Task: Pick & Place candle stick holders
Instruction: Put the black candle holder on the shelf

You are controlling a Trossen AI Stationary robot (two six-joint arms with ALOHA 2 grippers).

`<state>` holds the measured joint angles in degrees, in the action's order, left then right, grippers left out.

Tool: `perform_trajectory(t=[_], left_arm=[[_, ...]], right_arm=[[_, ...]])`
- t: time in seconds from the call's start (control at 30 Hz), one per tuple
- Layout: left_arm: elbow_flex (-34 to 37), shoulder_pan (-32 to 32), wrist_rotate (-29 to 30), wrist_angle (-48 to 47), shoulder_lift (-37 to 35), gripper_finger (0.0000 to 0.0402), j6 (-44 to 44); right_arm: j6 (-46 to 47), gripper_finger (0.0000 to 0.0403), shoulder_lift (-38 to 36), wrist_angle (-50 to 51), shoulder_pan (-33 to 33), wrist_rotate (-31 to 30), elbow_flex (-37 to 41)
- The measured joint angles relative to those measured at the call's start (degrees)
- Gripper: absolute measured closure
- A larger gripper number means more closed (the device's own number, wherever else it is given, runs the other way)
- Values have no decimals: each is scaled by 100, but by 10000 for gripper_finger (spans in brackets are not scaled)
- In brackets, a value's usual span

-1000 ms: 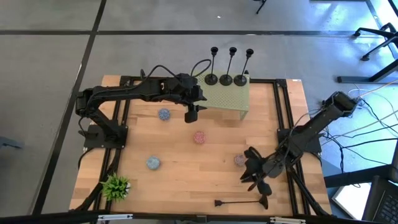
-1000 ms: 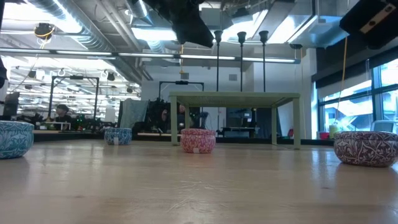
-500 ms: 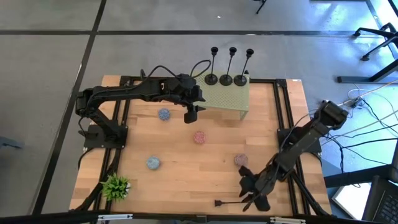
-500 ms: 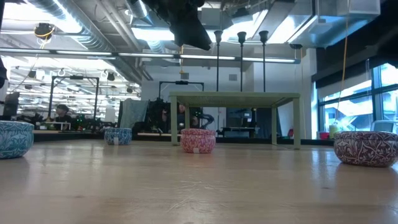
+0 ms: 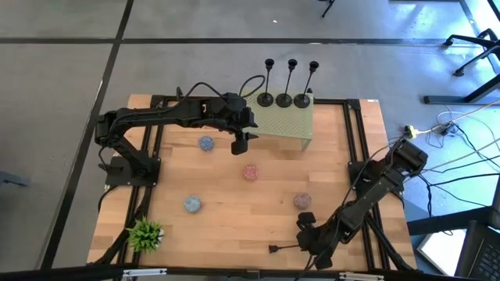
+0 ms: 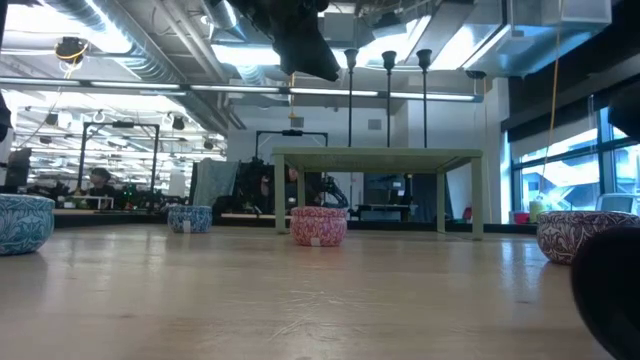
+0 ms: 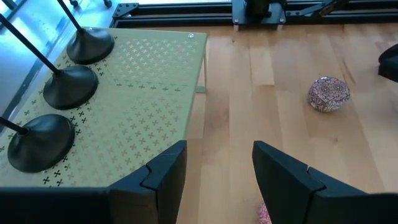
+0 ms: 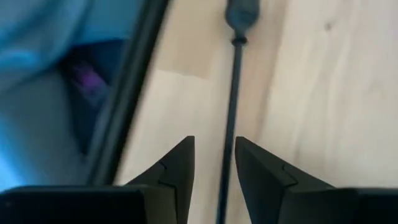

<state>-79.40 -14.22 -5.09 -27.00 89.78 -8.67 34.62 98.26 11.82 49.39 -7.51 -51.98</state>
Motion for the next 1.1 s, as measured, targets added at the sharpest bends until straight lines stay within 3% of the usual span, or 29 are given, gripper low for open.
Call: perform_trajectory(t=[0.33, 0.93, 1.1], left_arm=[[0, 0, -1, -4, 0, 222, -22], [0, 141, -3, -2, 0, 222, 194], [4, 304, 397, -29, -360, 231, -64]], right_arm=[[-77, 284, 72, 383, 21, -596, -49], [390, 367, 72, 1281, -105, -358, -49], [651, 368, 64, 1479, -334, -426, -236]])
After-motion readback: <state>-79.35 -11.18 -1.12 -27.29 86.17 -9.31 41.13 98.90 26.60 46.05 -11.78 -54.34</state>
